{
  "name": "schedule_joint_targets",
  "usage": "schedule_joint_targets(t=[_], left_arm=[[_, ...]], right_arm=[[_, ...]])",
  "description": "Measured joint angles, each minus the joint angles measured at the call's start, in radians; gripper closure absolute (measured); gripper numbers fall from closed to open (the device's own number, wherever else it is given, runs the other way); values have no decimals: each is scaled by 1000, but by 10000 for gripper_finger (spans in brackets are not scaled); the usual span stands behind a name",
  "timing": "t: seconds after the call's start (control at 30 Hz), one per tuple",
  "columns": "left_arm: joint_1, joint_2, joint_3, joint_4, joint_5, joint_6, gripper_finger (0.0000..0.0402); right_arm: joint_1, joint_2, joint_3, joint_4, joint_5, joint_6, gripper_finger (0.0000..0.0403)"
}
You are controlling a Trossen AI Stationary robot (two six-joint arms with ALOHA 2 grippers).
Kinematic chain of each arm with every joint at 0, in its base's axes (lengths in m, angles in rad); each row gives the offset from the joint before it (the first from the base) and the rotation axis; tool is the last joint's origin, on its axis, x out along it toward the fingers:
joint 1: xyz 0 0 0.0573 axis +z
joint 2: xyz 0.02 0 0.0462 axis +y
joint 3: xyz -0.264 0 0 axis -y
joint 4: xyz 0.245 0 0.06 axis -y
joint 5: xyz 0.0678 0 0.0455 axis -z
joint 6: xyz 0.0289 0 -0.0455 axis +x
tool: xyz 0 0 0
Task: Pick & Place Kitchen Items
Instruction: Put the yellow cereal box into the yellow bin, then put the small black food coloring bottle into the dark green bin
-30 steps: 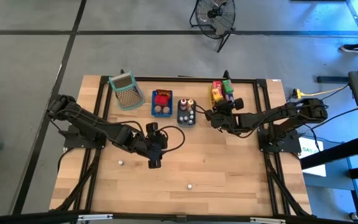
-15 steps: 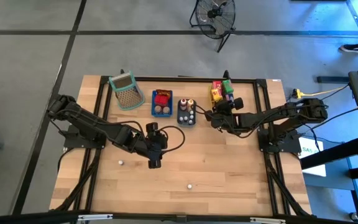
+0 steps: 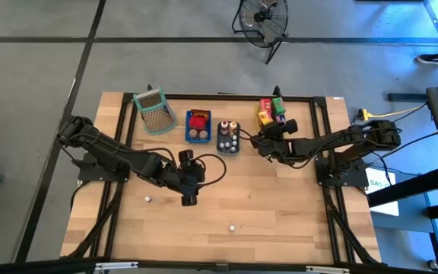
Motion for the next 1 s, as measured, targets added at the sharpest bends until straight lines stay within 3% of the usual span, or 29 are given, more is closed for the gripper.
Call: schedule_joint_targets(t=[0.37,0.57,0.87,1.0], left_arm=[[0,0,0,0,0,0,162],[0,0,0,0,0,1,162],[0,0,0,-2,0,0,162],[-2,0,0,-3,1,-11,162]], right_arm=[[1,0,0,8,3,-17,183],[40,-8,0,18,92,-71,183],[181,-57,0,273,197,-395,183],[286,-112,0,384,197,-566,183]])
